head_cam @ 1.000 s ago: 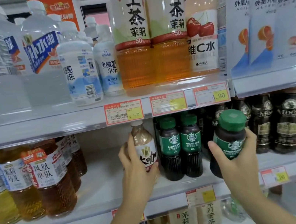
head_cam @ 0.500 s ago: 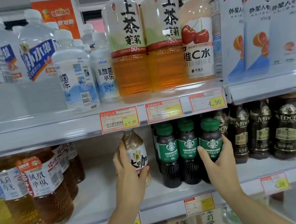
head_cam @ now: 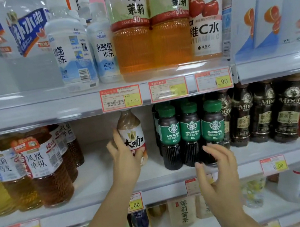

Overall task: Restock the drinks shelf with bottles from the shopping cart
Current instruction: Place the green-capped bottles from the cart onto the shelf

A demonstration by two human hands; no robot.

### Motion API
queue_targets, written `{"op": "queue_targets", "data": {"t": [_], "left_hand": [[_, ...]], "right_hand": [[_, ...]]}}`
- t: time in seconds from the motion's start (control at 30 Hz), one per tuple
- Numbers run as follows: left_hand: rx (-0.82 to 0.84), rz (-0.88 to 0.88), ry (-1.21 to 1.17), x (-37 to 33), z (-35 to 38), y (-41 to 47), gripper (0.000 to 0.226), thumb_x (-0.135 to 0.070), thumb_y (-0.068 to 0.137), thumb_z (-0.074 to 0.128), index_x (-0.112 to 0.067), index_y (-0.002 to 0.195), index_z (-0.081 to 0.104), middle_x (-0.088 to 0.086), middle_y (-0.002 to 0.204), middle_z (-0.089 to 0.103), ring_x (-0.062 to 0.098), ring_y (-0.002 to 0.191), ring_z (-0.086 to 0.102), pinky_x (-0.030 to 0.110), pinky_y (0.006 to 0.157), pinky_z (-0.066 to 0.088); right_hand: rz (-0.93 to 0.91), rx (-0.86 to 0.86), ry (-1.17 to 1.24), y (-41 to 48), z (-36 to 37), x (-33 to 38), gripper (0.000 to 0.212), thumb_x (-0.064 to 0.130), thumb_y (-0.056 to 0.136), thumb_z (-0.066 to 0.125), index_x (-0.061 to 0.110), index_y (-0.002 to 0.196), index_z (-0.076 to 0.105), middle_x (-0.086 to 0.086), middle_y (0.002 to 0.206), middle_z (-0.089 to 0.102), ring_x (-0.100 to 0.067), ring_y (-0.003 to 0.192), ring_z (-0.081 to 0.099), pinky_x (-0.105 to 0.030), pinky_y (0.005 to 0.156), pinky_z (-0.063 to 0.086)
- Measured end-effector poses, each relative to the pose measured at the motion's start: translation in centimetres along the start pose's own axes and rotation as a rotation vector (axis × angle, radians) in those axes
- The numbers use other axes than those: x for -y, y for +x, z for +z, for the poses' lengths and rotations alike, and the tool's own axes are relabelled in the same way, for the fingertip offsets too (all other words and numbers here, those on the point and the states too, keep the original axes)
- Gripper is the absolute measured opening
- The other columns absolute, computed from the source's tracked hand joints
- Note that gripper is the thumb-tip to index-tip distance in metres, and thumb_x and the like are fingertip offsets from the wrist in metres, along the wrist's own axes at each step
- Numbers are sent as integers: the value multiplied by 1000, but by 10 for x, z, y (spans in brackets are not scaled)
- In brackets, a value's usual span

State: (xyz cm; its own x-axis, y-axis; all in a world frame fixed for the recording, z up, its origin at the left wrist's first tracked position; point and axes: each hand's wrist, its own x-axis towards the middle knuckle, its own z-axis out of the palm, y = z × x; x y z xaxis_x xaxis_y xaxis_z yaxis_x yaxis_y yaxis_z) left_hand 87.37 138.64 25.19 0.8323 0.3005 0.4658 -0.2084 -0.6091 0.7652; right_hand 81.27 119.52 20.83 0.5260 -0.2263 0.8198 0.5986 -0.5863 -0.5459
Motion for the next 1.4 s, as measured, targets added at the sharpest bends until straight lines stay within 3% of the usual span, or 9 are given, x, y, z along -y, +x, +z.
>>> {"op": "queue_targets", "data": {"t": [0.17, 0.3, 0.47, 0.83, 0.93, 1.0, 1.13, 1.27, 1.4], "left_hand": [[15, -70, -36, 9, -5, 12, 90, -14, 83, 68, -18, 149, 7, 17, 136, 33, 32, 124, 39, 36, 97, 34], [23, -81, -37, 15, -6, 25, 87, -12, 81, 69, -17, 148, 13, 16, 135, 37, 31, 125, 40, 36, 99, 34], [19, -86, -61, 33, 1, 55, 70, -11, 75, 75, -9, 134, 38, 14, 129, 53, 30, 118, 52, 32, 90, 41], [52, -118, -144, 53, 17, 104, 63, -8, 78, 71, -7, 131, 37, 9, 128, 53, 23, 115, 51, 35, 94, 43], [56, -122, -106, 58, 21, 106, 70, -11, 74, 73, -5, 132, 35, 16, 129, 50, 31, 116, 52, 38, 95, 45], [101, -140, -69, 59, 18, 101, 69, -16, 72, 76, -5, 129, 39, 17, 124, 53, 32, 109, 55, 35, 88, 47], [336, -76, 12, 50, -12, 77, 41, -26, 82, 68, -13, 119, 56, -1, 108, 64, 16, 99, 60, 18, 76, 39], [377, -44, 243, 56, -60, 34, 48, -30, 87, 62, -19, 132, 48, 1, 128, 55, 18, 115, 53, 24, 91, 39], [442, -12, 246, 71, -97, 9, 33, -24, 87, 62, -18, 120, 58, 2, 112, 65, 9, 98, 60, 23, 93, 47]], "right_hand": [[-269, 458, -183, -20, 40, 7, 32, 32, 83, 52, 23, 113, 59, 10, 109, 62, -8, 104, 52, -23, 98, 33], [-287, 441, -225, -20, 51, 4, 28, 30, 79, 54, 27, 106, 62, 13, 96, 66, -6, 93, 51, -25, 94, 32], [-267, 425, -246, -19, 52, 3, 26, 31, 80, 55, 25, 103, 65, 12, 95, 67, -10, 88, 58, -27, 93, 35], [-265, 454, -233, -17, 52, 2, 25, 32, 80, 56, 29, 105, 59, 14, 95, 65, -7, 89, 53, -23, 91, 32], [-262, 473, -242, -17, 52, 1, 24, 32, 80, 56, 28, 104, 61, 14, 95, 65, -7, 89, 53, -23, 90, 32], [-250, 488, -236, -16, 50, 2, 24, 32, 80, 56, 27, 103, 62, 14, 94, 65, -7, 88, 54, -22, 89, 33], [-241, 560, -184, -7, 55, 23, 31, 35, 82, 53, 23, 109, 63, 11, 104, 65, -6, 94, 54, -18, 87, 36], [-46, 721, -42, 20, 94, 60, 48, 26, 87, 59, 23, 133, 45, 4, 130, 51, -14, 116, 51, -24, 95, 40], [309, 721, -44, 54, 164, 50, 69, 25, 83, 67, 11, 139, 29, -14, 135, 44, -31, 124, 44, -36, 100, 38]]}}
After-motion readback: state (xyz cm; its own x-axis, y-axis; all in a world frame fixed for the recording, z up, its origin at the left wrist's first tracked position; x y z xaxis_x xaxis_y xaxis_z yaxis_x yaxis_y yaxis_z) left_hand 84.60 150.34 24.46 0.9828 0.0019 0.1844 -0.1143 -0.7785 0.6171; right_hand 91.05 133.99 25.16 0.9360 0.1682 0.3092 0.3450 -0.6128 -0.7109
